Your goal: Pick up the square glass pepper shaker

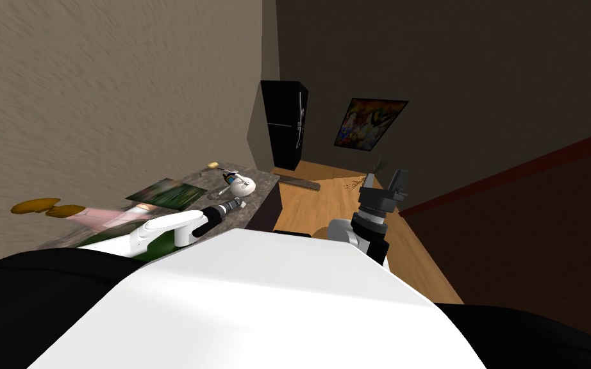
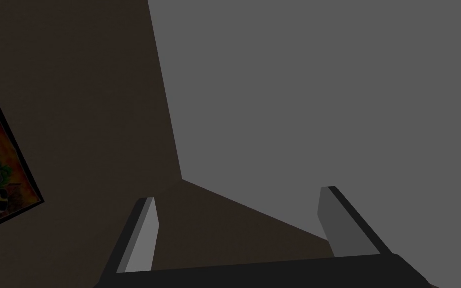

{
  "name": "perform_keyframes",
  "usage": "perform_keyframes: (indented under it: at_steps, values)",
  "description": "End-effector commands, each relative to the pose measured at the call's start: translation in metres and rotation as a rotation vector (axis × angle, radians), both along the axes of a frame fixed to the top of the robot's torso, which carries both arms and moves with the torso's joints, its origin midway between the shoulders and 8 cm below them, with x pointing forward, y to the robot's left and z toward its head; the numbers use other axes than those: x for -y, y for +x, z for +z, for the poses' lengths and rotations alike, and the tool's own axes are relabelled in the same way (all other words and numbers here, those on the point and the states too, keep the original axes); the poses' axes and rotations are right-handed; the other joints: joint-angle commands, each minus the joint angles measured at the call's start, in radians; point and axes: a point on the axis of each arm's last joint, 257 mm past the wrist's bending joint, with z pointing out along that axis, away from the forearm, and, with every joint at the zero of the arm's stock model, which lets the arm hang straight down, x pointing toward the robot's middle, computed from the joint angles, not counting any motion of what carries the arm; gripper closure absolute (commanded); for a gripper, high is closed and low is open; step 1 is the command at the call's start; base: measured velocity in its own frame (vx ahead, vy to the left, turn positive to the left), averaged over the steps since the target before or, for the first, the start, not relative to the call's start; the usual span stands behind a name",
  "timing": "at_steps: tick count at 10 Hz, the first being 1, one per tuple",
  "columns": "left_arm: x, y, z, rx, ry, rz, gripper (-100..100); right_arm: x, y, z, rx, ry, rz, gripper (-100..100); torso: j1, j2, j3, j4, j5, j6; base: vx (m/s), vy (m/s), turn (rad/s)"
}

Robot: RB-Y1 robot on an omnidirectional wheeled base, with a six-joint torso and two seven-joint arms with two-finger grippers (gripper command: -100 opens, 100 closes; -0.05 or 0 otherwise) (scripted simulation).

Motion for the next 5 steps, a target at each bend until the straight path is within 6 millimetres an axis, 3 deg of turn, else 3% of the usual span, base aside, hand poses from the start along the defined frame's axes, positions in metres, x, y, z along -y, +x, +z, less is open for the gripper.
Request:
perform_keyframes:
  at_steps: [1,5]
  values:
    - [0.000,-0.003,-0.003,-0.011,-0.006,-0.007,100,0.000,0.000,0.000,0.000,0.000,0.000,0,0.000,0.000,0.000,0.000,0.000,0.000,0.034,-0.037,0.027]
    - [-0.009,-0.017,-0.009,-0.036,-0.019,-0.016,100,0.000,0.000,0.000,0.000,0.000,0.000,0,-0.004,-0.002,-0.004,-0.006,0.008,0.002,0.029,-0.042,0.005]
